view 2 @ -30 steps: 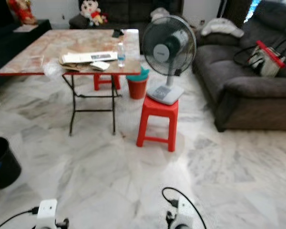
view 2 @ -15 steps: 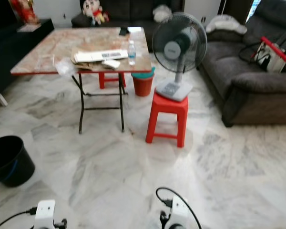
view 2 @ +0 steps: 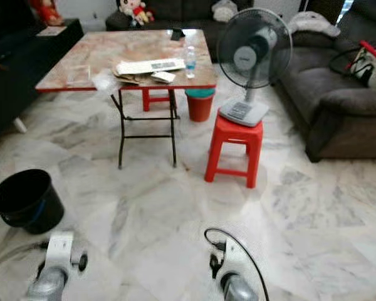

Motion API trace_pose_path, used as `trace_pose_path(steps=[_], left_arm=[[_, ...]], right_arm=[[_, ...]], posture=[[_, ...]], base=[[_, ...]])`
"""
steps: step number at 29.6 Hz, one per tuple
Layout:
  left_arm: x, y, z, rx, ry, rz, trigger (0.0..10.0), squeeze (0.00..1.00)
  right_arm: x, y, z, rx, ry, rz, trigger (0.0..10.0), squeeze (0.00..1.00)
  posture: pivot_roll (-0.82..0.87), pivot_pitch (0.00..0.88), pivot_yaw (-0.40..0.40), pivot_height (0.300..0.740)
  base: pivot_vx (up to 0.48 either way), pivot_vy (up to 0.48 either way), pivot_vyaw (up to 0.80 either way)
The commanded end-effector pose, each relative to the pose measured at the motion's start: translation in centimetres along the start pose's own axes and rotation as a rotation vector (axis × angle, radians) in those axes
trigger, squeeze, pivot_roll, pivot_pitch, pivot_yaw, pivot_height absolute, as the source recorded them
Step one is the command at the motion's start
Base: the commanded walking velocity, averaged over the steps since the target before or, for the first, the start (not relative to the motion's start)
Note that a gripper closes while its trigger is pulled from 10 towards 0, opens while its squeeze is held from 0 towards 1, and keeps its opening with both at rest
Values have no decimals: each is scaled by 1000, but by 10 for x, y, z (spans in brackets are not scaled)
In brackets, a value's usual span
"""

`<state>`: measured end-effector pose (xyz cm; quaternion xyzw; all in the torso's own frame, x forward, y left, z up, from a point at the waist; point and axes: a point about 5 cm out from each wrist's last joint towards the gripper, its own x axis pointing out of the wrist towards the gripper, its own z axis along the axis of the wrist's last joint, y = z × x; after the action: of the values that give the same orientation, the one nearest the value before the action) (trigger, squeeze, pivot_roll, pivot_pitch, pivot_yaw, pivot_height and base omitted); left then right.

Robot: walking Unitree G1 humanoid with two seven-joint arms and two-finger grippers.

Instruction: Picking trash to rubbish bin

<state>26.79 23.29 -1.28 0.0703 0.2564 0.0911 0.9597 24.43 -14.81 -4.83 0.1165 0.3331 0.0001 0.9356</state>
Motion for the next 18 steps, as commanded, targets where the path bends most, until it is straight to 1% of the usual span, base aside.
trace_pose_path(steps=[1,3,7,8,9,10,13,15,18], left_arm=[[4,1,14,-33,-50,2,10000,0],[6,1,24,-39,-92,15,10000,0],[8,-1,34,-51,-139,13,10000,0],[10,-10,55,-49,-237,-4,10000,0],[10,-10,55,-49,-237,-4,10000,0],[9,-12,60,-43,-270,-6,10000,0],[7,-16,62,-25,-306,-21,10000,0],[6,-18,63,-3,-325,-31,10000,0],[5,-18,63,-3,-336,-31,10000,0]], right_arm=[[5,8,22,4,-77,35,10000,0],[8,13,34,4,-120,54,10000,0],[10,18,45,-5,-156,73,10000,0],[13,31,76,-18,-275,117,10000,0],[13,31,76,-18,-275,117,10000,0],[13,36,89,-29,-328,136,10000,0],[12,43,104,-48,-383,167,10000,0],[11,47,109,-56,-410,181,10000,0],[10,51,117,-49,-447,199,10000,0]], posture=[[-54,0,38,740],[-55,0,39,740],[-55,0,39,740],[-53,0,39,740],[-53,0,39,740],[-53,0,39,740],[-52,0,40,740],[-52,0,40,740],[-48,0,29,740]], base=[[0,0,0],[0,0,0],[0,0,0],[307,0,0],[307,0,0],[322,0,0],[330,0,0],[343,0,509],[368,0,677]])
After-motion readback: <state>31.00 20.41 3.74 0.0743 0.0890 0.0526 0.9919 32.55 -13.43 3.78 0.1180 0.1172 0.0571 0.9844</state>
